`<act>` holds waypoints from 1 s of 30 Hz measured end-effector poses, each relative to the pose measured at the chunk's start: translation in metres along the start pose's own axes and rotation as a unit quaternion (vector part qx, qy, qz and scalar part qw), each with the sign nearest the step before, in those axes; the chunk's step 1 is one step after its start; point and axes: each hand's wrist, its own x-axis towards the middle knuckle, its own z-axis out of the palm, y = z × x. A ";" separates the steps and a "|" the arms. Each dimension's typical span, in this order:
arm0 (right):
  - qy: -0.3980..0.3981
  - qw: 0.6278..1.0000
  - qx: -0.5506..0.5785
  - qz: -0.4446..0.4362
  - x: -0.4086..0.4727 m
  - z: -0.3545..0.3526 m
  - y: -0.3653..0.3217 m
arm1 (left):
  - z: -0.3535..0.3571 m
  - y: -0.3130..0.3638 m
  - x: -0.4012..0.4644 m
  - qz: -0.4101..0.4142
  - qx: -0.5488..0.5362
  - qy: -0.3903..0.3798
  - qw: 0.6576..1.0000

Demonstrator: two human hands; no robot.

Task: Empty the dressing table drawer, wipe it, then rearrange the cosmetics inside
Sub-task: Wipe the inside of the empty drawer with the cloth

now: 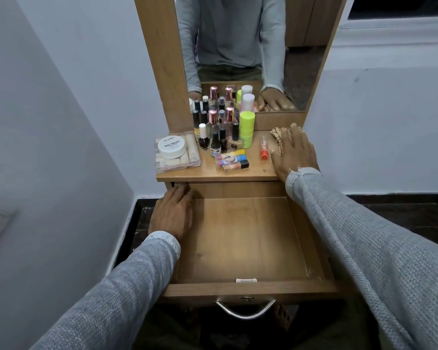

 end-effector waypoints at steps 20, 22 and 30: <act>0.056 0.996 0.062 0.013 -0.010 -0.003 -0.002 | -0.008 0.007 -0.004 -0.017 -0.028 0.027 0.999; 0.066 0.996 0.059 0.008 -0.014 -0.005 -0.003 | -0.009 0.008 -0.004 -0.014 -0.034 0.034 0.999; 0.138 0.981 0.119 -0.066 -0.008 -0.030 -0.028 | -0.013 0.004 -0.006 0.019 -0.034 0.072 0.997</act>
